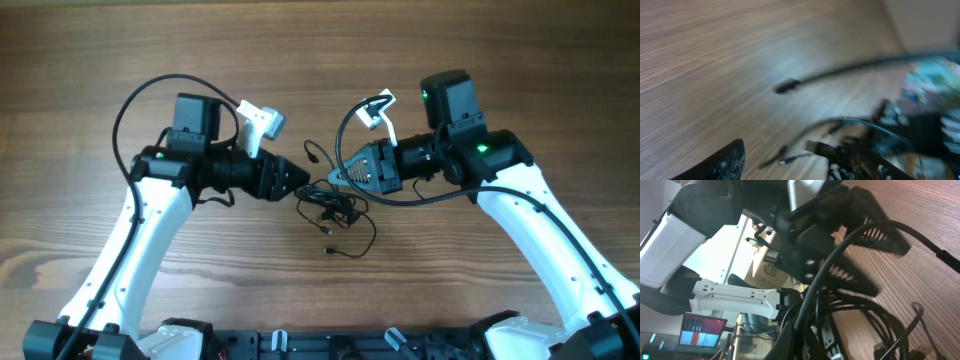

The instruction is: Untangle cables

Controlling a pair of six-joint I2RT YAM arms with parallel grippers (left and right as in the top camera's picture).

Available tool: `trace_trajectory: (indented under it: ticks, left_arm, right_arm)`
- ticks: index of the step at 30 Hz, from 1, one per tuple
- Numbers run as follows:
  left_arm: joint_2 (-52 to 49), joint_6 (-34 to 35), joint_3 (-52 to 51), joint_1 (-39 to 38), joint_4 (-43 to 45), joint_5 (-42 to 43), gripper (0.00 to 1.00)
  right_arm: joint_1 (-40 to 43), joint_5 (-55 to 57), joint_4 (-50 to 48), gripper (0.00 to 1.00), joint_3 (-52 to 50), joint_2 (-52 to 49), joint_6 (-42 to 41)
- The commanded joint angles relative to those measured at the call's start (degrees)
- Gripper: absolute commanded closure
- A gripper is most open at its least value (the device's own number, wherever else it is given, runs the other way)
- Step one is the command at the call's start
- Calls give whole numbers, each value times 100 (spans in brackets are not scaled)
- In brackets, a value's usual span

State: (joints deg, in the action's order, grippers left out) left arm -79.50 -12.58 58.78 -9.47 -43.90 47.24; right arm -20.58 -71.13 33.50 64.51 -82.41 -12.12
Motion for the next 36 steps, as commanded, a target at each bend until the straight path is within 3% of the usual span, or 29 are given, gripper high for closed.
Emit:
trace_trajectory:
  ticks: [1, 6, 12, 15, 22, 25, 36]
  left_arm:
    - [-22, -1609, 48, 260, -299, 1556, 32]
    - [-22, -1912, 48, 352, -367, 1639, 37]
    - [-22, -3244, 48, 376, -1161, 1709, 36]
    - [-22, -3539, 48, 378, -1405, 1700, 37]
    - [-11, -3493, 50, 911, -1410, 1792, 35]
    - [-11, -3348, 48, 1130, -1425, 2026, 33]
    - [-11, -3353, 48, 1182, -1261, 2238, 33]
  right_arm:
    - [-13, -179, 4, 96, 28, 28, -2]
    - [-13, -181, 7, 96, 28, 28, 0]
    - [-13, -181, 4, 96, 28, 28, -17]
    - [-13, -136, -68, 96, 28, 28, -166]
    - [-13, 396, -1434, 96, 28, 28, -2199]
    - [-20, 778, -1480, 96, 28, 28, -2824]
    - [-20, 850, -1469, 96, 28, 24, -3314]
